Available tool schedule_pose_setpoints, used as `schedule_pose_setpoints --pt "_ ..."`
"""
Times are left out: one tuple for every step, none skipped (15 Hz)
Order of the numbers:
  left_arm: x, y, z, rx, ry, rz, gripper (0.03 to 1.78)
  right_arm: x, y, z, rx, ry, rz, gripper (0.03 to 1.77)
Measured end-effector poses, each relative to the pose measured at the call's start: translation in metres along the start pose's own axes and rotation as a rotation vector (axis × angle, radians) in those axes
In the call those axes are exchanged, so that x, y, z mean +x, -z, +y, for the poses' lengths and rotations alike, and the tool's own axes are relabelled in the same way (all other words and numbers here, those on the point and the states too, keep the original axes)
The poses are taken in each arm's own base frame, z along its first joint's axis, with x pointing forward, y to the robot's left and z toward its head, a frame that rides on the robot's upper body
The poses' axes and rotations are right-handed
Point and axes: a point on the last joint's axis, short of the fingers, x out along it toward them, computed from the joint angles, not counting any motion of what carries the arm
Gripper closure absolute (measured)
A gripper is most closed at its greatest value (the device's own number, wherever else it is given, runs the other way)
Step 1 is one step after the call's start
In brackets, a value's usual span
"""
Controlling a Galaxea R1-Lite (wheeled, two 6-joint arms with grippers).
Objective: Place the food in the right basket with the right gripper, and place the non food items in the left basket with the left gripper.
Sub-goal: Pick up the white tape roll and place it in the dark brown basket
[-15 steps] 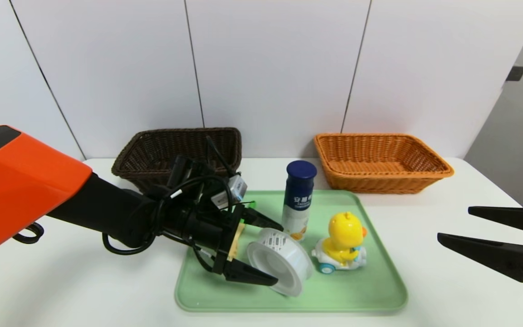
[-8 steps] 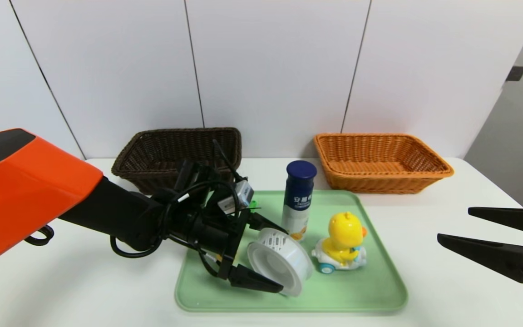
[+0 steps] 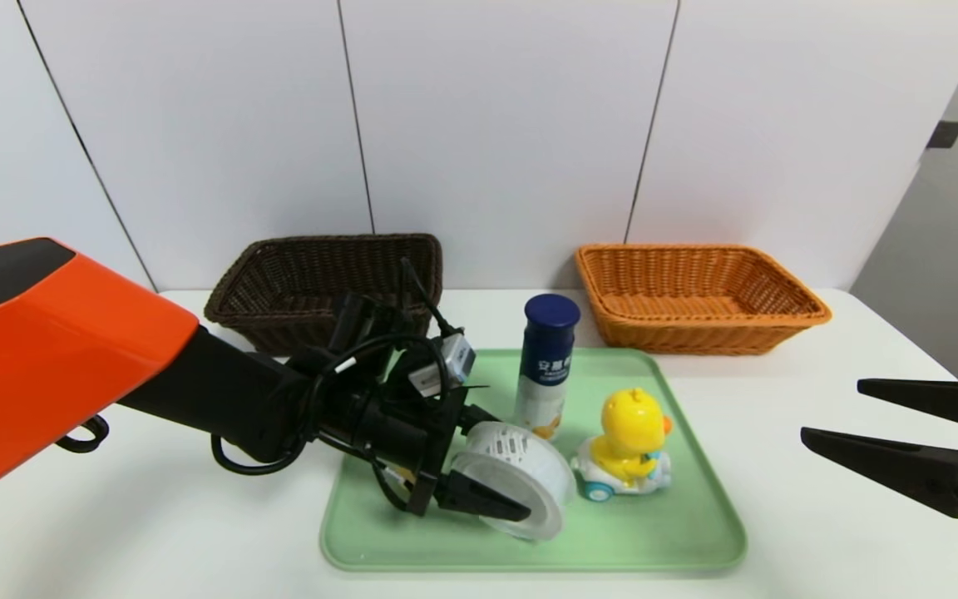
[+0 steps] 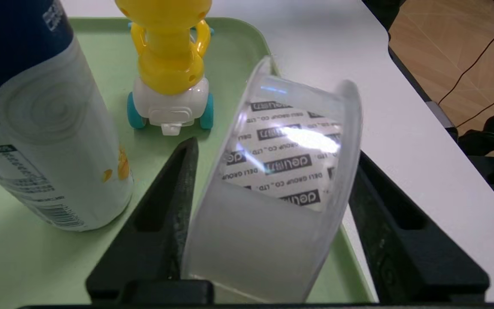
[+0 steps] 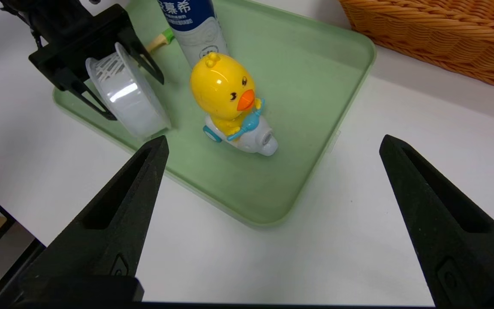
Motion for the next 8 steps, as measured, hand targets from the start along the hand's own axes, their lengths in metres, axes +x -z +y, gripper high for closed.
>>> schedule_pose_setpoints --pt "0.0 0.0 0.0 0.0 0.0 0.0 0.88 0.0 0.0 0.0 0.0 0.0 0.0 0.1" --pt "-0.0003 0.0 0.0001 0.001 0.0 -0.001 0.98 0.0 0.0 0.0 0.0 0.0 0.0 0.1" --pt "-0.0004 -0.0004 0.0001 0.002 0.0 -0.001 1.08 0.0 0.0001 0.0 -0.001 0.0 0.001 0.1" --pt "-0.0003 -0.0012 -0.0002 0.004 0.0 -0.002 1.23 0.0 0.0002 0.0 0.002 0.0 0.002 0.1" --pt "-0.0007 -0.0021 -0.0007 0.007 -0.001 -0.002 1.23 0.0 0.0002 0.0 0.002 0.0 0.001 0.1" --pt "-0.0014 -0.0038 -0.0017 0.01 -0.001 -0.004 1.23 -0.0001 0.0002 0.0 0.002 0.0 0.001 0.1" --pt "-0.0025 -0.0059 -0.0025 0.014 -0.004 -0.005 1.23 -0.0001 0.0006 0.0001 0.003 0.0 0.003 0.1" --pt "-0.0034 -0.0081 -0.0037 0.018 -0.005 -0.007 1.23 -0.0001 0.0012 0.0 0.006 0.0 0.002 0.1"
